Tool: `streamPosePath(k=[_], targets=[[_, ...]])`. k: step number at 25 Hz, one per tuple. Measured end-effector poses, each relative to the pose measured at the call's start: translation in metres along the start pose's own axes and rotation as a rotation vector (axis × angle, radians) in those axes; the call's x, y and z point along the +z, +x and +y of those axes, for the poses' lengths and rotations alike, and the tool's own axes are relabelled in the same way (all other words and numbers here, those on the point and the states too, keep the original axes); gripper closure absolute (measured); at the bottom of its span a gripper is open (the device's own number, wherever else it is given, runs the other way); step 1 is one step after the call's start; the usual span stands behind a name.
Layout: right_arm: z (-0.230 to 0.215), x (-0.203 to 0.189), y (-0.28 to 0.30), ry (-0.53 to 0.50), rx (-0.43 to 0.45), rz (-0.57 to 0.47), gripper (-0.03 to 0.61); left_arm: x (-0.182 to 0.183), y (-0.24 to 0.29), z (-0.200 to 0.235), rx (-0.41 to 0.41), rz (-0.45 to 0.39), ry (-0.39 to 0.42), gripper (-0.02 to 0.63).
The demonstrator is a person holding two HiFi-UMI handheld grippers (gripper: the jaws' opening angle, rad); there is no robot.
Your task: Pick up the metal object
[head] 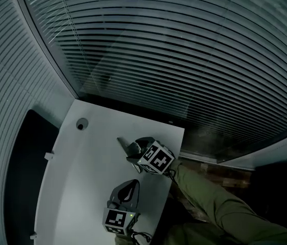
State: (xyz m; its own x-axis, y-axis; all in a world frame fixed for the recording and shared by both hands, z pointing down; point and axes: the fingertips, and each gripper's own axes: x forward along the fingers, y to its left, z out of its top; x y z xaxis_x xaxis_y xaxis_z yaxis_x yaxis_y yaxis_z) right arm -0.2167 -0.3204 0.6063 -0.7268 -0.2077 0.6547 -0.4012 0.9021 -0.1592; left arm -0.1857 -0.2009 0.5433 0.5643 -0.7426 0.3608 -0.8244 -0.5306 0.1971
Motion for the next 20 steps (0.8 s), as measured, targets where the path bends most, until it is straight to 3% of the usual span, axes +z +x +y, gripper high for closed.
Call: streamPosePath(k=[4, 9, 14, 20], targets=[[0.006, -0.002, 0.009, -0.054, -0.063, 0.024, 0.261, -0.001, -0.008, 0.006, 0.015, -0.014, -0.006, 0.607], [0.007, -0.003, 0.008, -0.040, -0.091, 0.006, 0.277, -0.010, -0.012, 0.010, 0.018, -0.027, -0.018, 0.607], [0.011, 0.003, -0.008, 0.014, -0.150, -0.028, 0.352, -0.007, -0.025, 0.001, 0.016, -0.042, -0.004, 0.607], [0.016, 0.003, -0.015, 0.032, -0.153, -0.064, 0.466, -0.006, -0.028, 0.006, 0.035, -0.041, -0.009, 0.607]])
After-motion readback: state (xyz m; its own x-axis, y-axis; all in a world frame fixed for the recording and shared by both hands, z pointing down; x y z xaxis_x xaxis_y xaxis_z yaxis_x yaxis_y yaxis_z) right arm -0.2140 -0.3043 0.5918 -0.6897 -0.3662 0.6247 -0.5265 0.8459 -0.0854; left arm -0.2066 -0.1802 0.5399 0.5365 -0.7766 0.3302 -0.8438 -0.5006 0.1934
